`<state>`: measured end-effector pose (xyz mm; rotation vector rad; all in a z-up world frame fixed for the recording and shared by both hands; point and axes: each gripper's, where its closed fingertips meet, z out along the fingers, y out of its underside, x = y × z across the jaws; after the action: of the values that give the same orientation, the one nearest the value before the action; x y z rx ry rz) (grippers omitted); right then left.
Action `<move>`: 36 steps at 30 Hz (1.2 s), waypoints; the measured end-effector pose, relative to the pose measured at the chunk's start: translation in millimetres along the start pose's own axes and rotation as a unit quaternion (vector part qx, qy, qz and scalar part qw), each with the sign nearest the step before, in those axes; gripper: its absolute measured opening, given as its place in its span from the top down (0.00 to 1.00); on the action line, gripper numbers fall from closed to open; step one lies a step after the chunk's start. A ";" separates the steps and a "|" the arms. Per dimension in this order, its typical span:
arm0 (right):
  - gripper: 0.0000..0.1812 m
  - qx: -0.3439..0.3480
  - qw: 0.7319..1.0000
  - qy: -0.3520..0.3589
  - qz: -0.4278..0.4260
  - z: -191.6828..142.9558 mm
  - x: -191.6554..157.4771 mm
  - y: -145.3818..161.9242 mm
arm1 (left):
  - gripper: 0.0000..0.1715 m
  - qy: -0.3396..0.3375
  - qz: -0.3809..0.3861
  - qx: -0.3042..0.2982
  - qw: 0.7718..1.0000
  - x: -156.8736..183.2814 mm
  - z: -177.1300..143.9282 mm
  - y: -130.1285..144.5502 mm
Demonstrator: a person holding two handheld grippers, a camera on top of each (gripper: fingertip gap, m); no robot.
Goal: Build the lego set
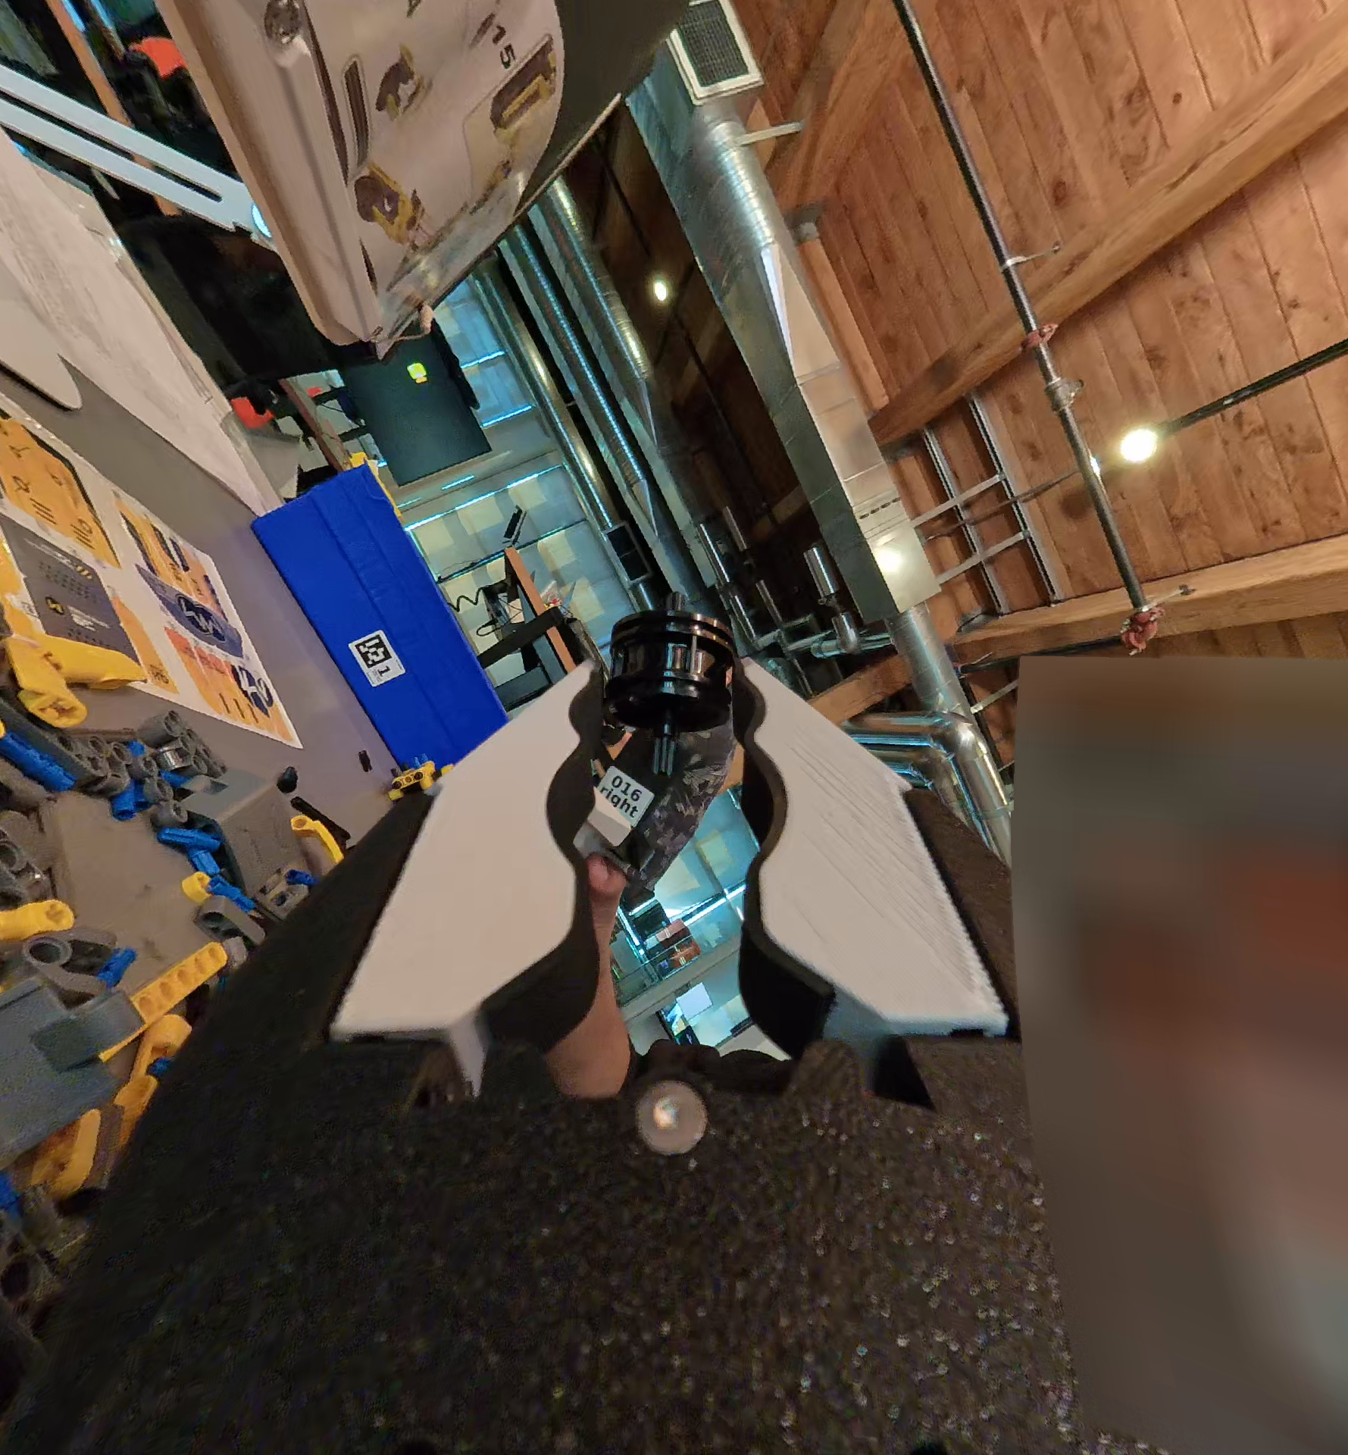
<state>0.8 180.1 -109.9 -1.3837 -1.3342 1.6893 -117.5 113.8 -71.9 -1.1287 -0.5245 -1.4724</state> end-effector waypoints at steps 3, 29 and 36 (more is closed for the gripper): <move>0.97 0.001 1.000 -0.005 0.010 -0.7 1.2 -0.2 | 0.81 0.006 -0.003 0.000 1.000 1.7 -0.8 -1.1; 0.94 -0.387 0.903 0.055 -0.176 -50.0 7.8 98.3 | 0.81 -0.108 0.382 -0.478 0.783 -52.0 4.2 172.8; 0.95 -0.411 0.898 0.025 -0.153 -49.2 2.7 114.1 | 0.81 -0.118 0.378 -0.492 0.775 -60.0 0.7 178.3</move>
<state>64.0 160.5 -215.2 -1.4990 -2.2360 0.8766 41.9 99.9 -170.9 -2.0384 0.6273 -0.8142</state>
